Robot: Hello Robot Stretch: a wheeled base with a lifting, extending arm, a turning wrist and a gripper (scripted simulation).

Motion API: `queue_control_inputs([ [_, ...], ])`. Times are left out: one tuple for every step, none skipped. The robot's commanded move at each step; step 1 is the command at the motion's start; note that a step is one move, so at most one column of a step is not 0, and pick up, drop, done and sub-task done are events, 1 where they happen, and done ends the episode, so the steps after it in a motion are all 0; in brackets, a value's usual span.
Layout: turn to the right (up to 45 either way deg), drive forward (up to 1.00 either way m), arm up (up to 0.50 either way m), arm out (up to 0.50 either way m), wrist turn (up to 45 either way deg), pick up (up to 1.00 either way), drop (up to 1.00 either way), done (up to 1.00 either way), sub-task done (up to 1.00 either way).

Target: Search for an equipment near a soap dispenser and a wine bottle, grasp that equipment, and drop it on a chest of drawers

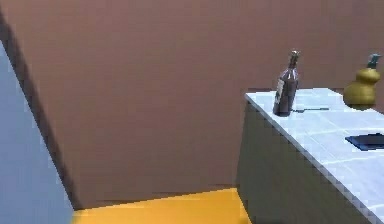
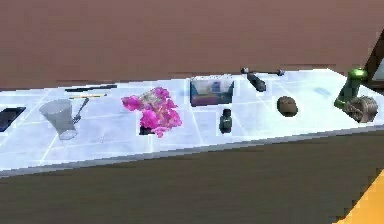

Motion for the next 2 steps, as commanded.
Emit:
queue_control_inputs([
  [-6.0,0.0,0.0,0.0,0.0,0.0,0.0,0.0,0.0],
  [0.0,0.25,0.0,0.0,0.0,0.0,0.0,0.0,0.0],
])
